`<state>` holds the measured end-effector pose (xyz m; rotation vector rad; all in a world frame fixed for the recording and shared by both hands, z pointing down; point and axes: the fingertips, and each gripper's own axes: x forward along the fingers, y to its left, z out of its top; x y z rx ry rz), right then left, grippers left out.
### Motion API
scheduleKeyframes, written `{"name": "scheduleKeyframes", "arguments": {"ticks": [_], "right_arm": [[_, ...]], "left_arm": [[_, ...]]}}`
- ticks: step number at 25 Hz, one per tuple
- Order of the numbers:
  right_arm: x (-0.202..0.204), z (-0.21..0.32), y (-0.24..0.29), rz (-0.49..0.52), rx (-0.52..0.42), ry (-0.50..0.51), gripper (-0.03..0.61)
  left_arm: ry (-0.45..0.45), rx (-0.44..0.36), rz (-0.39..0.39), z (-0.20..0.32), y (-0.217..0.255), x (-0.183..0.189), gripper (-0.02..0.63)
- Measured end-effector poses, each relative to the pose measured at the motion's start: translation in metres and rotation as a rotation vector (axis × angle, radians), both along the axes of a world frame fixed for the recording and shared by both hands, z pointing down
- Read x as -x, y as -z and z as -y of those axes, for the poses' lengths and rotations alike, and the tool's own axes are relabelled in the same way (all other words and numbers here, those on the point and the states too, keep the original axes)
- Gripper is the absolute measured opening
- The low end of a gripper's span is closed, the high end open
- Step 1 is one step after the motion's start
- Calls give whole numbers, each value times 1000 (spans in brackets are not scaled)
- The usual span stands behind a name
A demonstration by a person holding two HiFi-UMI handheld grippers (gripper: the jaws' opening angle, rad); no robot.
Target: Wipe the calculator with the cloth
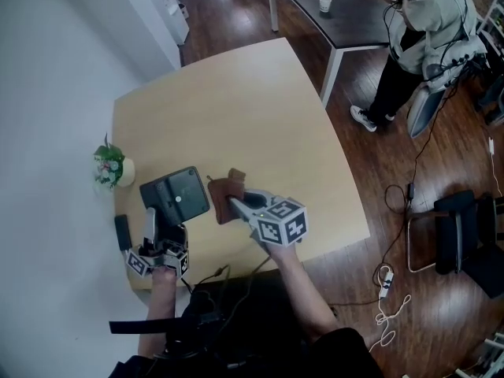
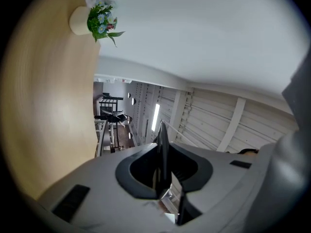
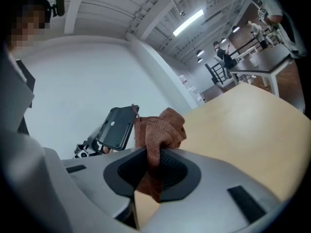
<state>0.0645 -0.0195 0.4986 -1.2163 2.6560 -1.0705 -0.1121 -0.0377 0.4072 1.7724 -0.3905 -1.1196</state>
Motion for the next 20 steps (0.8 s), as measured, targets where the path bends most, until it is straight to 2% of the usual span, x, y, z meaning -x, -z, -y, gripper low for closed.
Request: {"name": "scheduleKeyframes", "arguments": {"ticks": [3,5,9,13,16,20], "right_arm": [[-16,-4,12,25,-9,-29,64],[-5,-8,35,57,-52,10,64],[46,-22,90,161,-152,157,64],[94,-28,106,137,-203,288,64],[85,-17,85,70,-174,261,67],[30,4,44,-2,-82,120,68]], "left_arm": [[10,6,9,2,-2,3,61],[13,9,18,4,-4,5,61],[6,16,33,5,-8,0,61],[-16,10,42,0,-7,-12,61],[-34,2,13,-6,-1,-15,64],[-38,-4,17,-7,-2,-11,69]]}}
